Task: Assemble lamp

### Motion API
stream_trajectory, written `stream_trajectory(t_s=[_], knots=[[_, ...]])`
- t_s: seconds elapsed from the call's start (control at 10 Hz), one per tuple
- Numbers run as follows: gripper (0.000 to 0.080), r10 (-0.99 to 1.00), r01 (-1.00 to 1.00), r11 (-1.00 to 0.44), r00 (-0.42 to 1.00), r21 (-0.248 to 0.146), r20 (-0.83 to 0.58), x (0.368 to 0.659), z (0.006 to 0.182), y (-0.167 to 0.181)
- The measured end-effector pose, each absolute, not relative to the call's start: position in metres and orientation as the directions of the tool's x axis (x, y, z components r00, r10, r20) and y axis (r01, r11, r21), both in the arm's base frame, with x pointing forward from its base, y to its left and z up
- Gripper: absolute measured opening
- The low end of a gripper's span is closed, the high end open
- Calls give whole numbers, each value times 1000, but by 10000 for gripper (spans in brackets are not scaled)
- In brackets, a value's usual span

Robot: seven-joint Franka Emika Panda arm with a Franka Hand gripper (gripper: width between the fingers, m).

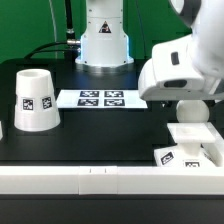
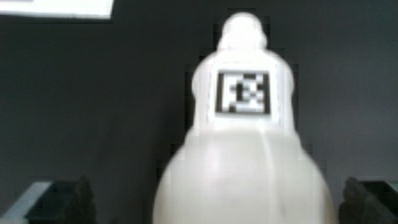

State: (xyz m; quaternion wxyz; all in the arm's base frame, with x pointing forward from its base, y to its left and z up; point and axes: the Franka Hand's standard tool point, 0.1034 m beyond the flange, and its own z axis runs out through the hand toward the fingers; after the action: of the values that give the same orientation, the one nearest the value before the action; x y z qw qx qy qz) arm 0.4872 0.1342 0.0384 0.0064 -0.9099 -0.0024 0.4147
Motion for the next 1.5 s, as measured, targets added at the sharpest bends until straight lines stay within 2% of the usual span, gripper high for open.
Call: stream_trajectory(t_s=[0.3, 0.4, 1.0, 1.1, 1.5], knots=[[698, 19, 15, -1000, 546, -13, -837, 480, 31, 134], [698, 24, 17, -1000, 521, -17, -853, 480, 22, 132], [698, 39, 27, -999, 556, -30, -830, 485, 18, 137], [582, 43, 28, -999, 561, -32, -827, 486, 18, 137], [576, 53, 34, -999, 565, -41, -823, 487, 18, 137]])
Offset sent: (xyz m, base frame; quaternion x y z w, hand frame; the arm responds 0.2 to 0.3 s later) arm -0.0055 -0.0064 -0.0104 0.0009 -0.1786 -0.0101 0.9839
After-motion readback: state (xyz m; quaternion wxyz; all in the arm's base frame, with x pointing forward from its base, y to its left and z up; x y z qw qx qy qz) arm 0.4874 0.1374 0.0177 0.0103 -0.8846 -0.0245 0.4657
